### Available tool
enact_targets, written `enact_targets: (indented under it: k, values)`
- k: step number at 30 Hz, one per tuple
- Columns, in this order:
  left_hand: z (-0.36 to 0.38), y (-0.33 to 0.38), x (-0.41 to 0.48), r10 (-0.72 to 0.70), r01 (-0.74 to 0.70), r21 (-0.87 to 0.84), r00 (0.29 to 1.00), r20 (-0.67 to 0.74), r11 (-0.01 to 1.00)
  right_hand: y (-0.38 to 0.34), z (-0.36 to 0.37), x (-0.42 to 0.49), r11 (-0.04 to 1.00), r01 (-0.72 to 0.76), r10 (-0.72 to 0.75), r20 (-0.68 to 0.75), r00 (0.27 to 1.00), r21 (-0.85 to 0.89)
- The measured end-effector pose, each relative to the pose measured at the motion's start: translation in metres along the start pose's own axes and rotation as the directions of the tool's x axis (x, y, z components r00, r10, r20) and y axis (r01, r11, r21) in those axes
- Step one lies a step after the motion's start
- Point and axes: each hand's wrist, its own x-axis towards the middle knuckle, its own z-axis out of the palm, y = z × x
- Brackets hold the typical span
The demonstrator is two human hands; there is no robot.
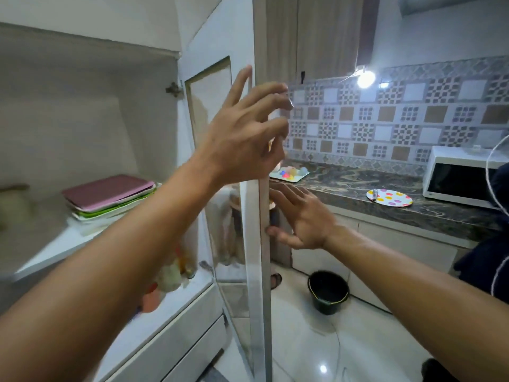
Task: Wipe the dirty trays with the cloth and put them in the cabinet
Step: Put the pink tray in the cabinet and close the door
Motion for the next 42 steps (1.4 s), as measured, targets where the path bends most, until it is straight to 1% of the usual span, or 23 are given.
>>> enact_targets:
  k: [2, 4, 7, 9, 12, 15, 18, 20, 22, 25, 29, 31, 33, 35, 36, 37, 40, 42]
  values:
    - [-0.024, -0.012, -0.024, -0.018, 0.018, 0.062, 1.000, -0.001, 0.998, -0.026, 0.016, 0.022, 0.994, 0.023, -0.020, -0.033, 0.999, 0.107]
    - [-0.047, -0.024, -0.045, -0.058, 0.056, 0.129, 0.998, 0.014, 0.990, -0.053, 0.033, 0.041, 0.974, 0.018, -0.009, -0.044, 0.999, 0.224]
    - [-0.085, -0.047, -0.086, -0.142, 0.120, 0.244, 0.987, 0.074, 0.962, -0.103, 0.066, 0.079, 0.927, 0.064, -0.036, -0.082, 0.996, 0.370]
    - [-0.109, -0.062, -0.111, -0.211, 0.163, 0.323, 0.970, 0.121, 0.932, -0.130, 0.086, 0.104, 0.896, 0.112, -0.066, -0.122, 0.990, 0.429]
    - [-0.142, -0.083, -0.148, -0.323, 0.205, 0.457, 0.926, 0.196, 0.866, -0.161, 0.113, 0.141, 0.877, 0.179, -0.101, -0.192, 0.976, 0.445]
    - [-0.173, -0.105, -0.182, -0.441, 0.185, 0.598, 0.840, 0.315, 0.780, -0.190, 0.138, 0.183, 0.887, 0.208, -0.122, -0.225, 0.967, 0.412]
    - [-0.196, -0.128, -0.209, -0.559, 0.129, 0.692, 0.700, 0.444, 0.711, -0.209, 0.163, 0.218, 0.923, 0.248, -0.162, -0.288, 0.944, 0.295]
    - [-0.207, -0.143, -0.224, -0.621, 0.071, 0.742, 0.602, 0.501, 0.667, -0.218, 0.176, 0.240, 0.931, 0.271, -0.207, -0.257, 0.944, 0.244]
    - [-0.210, -0.156, -0.237, -0.671, 0.063, 0.771, 0.540, 0.508, 0.634, -0.225, 0.187, 0.257, 0.941, 0.277, -0.244, -0.180, 0.953, 0.194]
    - [-0.210, -0.178, -0.255, -0.751, 0.086, 0.812, 0.448, 0.486, 0.577, -0.237, 0.198, 0.284, 0.950, 0.266, -0.259, -0.066, 0.964, 0.164]
    - [-0.200, -0.206, -0.276, -0.853, 0.130, 0.863, 0.283, 0.439, 0.488, -0.247, 0.209, 0.320, 0.957, 0.266, -0.274, 0.061, 0.960, 0.114]
    - [-0.194, -0.221, -0.284, -0.884, 0.147, 0.879, 0.202, 0.422, 0.453, -0.251, 0.215, 0.342, 0.957, 0.271, -0.283, 0.130, 0.950, 0.103]
    - [-0.188, -0.233, -0.290, -0.905, 0.164, 0.891, 0.119, 0.409, 0.424, -0.253, 0.225, 0.361, 0.953, 0.291, -0.302, 0.176, 0.937, 0.089]
    - [-0.181, -0.242, -0.295, -0.915, 0.171, 0.899, 0.051, 0.400, 0.402, -0.255, 0.235, 0.373, 0.955, 0.287, -0.297, 0.203, 0.933, 0.077]
    - [-0.178, -0.245, -0.297, -0.917, 0.170, 0.902, 0.026, 0.398, 0.396, -0.257, 0.240, 0.376, 0.955, 0.286, -0.296, 0.200, 0.934, 0.077]
    - [-0.175, -0.248, -0.301, -0.919, 0.169, 0.905, 0.021, 0.394, 0.391, -0.258, 0.243, 0.378, 0.955, 0.286, -0.297, 0.201, 0.933, 0.082]
    - [-0.170, -0.249, -0.312, -0.926, 0.194, 0.905, 0.060, 0.374, 0.378, -0.258, 0.251, 0.378, 0.958, 0.266, -0.282, 0.177, 0.943, 0.107]
    - [-0.171, -0.250, -0.306, -0.922, 0.244, 0.890, 0.065, 0.382, 0.386, -0.258, 0.252, 0.375, 0.952, 0.278, -0.297, 0.167, 0.940, 0.129]
